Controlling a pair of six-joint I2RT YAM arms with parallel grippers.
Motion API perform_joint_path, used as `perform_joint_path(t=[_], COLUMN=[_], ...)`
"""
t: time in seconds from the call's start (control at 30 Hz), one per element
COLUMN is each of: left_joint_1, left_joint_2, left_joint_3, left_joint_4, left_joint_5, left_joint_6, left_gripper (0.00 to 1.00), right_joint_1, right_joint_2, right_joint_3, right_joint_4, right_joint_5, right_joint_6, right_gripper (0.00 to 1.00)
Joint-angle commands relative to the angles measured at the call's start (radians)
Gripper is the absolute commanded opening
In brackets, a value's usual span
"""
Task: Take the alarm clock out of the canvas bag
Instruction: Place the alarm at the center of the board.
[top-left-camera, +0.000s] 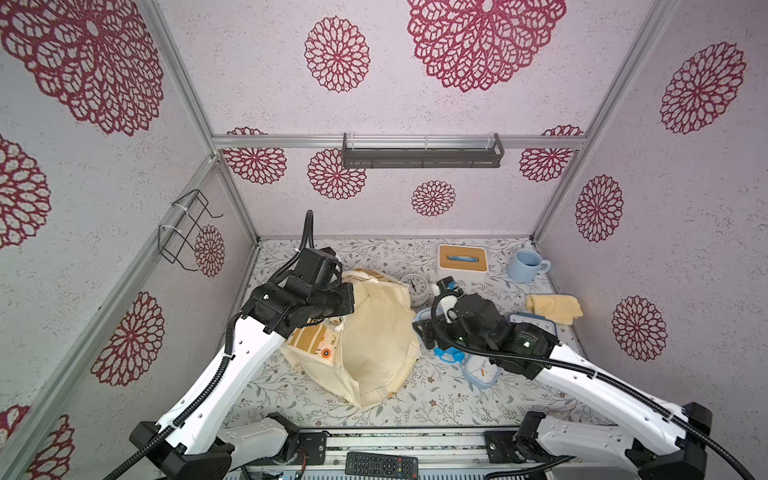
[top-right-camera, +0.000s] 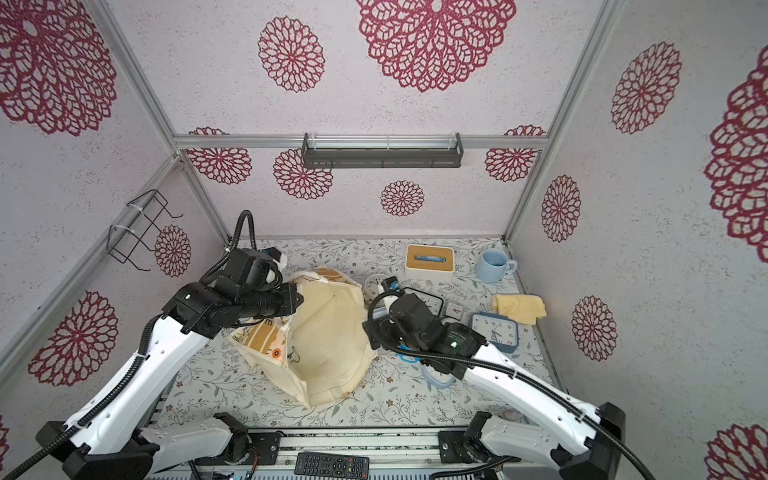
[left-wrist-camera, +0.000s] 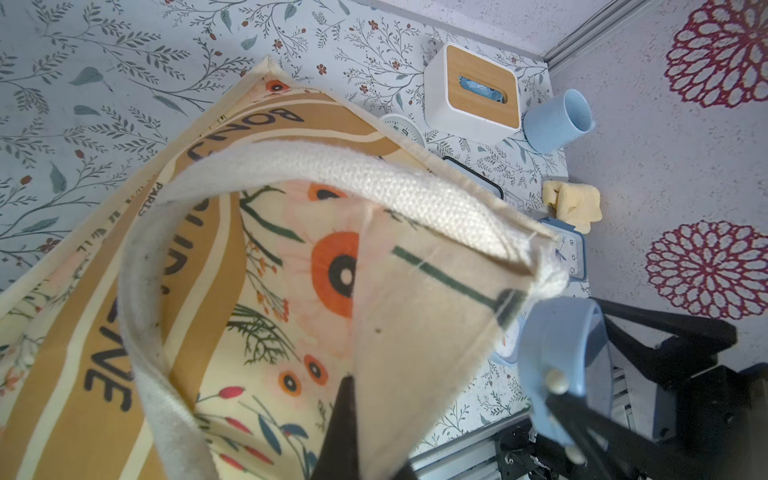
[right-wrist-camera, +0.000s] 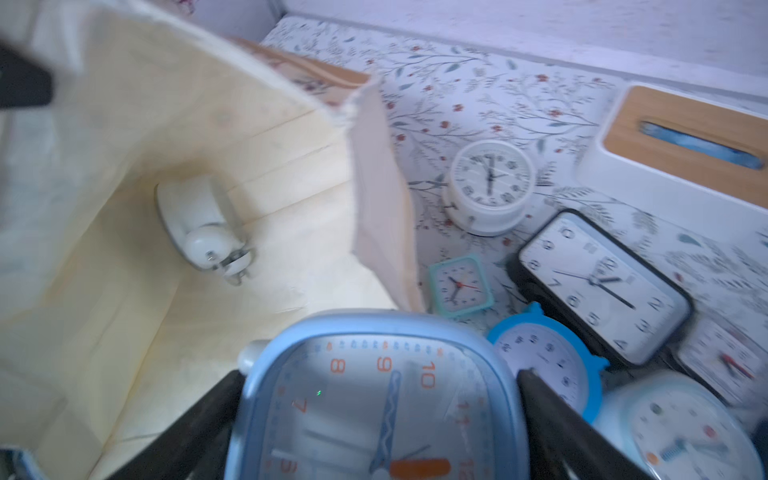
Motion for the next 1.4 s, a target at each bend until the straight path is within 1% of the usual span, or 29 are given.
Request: perform_joint_path(t=[0.0, 0.17, 0.4, 0.53, 0.67, 0.87, 1.0, 1.1, 1.37], left_joint_1=[0.005, 0.004, 0.002, 0.002, 0.002, 0.005, 0.006, 0.007, 0.010], left_joint_2=[0.001, 0.003, -0.014, -0.036, -0.052, -0.070, -0.074, -0.074, -0.064], left_joint_3=[0.036, 0.045, 0.052, 0.062, 0.066, 0.063, 0.060, 0.062, 0.069], left_joint_4=[0.085, 0.097, 0.105, 0.105, 0.108, 0.111, 0.117, 0.116, 0.112], left_joint_5=[0.007, 0.013, 0.017, 0.000, -0.018, -0.035, -0.044, -0.046, -0.051], left_joint_6=[-0.005, 0.003, 0.036, 0.059, 0.073, 0.091, 0.096, 0.102, 0.113], left_gripper=[0.00, 0.00, 0.00, 0.00, 0.00, 0.00, 0.00, 0.00, 0.00], right_joint_1=[-0.083, -0.249, -0.484, -0.586, -0.672, -0.748, -0.785, -0.793, -0.815], right_joint_2=[-0.059, -0.082, -0.146, -0.179, -0.186, -0.168, -0.122, -0.081, 0.013], right_joint_3=[-0.036, -0.109, -0.201, -0.228, -0.271, -0.363, -0.423, -0.450, -0.472], right_joint_4=[-0.063, -0.124, -0.231, -0.303, -0.337, -0.338, -0.290, -0.257, -0.169], right_joint_5=[0.099, 0.146, 0.202, 0.229, 0.224, 0.235, 0.240, 0.234, 0.209], right_joint_6=[0.084, 0.211, 0.449, 0.577, 0.696, 0.835, 0.858, 0.865, 0.853], right_gripper=[0.76, 0.76, 0.77, 0.77, 0.77, 0.78, 0.78, 0.78, 0.81])
